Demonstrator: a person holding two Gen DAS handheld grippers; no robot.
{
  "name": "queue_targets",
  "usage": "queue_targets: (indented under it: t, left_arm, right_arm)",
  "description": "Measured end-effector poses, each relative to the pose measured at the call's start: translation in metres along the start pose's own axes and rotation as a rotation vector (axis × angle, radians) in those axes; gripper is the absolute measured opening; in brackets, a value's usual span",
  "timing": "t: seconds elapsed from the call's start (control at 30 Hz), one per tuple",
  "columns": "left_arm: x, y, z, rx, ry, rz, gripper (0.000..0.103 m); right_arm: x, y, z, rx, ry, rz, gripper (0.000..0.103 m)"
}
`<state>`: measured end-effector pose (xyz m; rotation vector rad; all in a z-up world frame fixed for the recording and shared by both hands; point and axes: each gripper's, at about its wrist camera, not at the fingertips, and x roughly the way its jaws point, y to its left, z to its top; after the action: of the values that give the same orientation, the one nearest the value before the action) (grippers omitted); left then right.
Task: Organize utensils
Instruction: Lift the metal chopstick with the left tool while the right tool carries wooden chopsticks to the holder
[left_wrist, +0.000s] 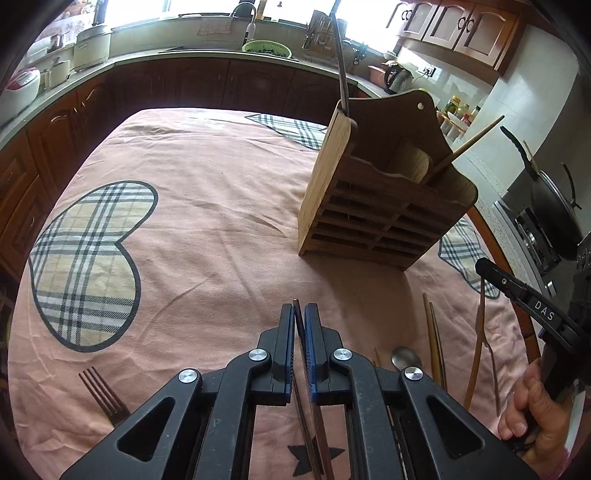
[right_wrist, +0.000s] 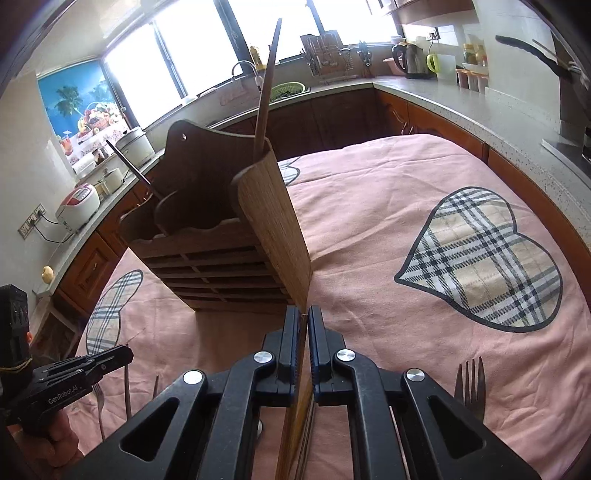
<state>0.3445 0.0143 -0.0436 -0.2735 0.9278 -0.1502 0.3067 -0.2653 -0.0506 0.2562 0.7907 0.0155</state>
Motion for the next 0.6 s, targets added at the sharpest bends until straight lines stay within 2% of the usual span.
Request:
queue_targets:
  t: [0.33, 0.6]
  left_arm:
    - [-0.083, 0.002, -0.02, -0.014, -0.109, -0.047, 0.004]
    - [-0.132, 0.003, -0.038, -0.007, -0.164, -0.072, 0.003]
  right_arm:
    - [-0.062, 0.017, 0.0, -0.007, -0.099, 0.053, 0.004]
    - [-0.106, 0.03, -0.006, -0.032, -0.161, 0.077, 0.004]
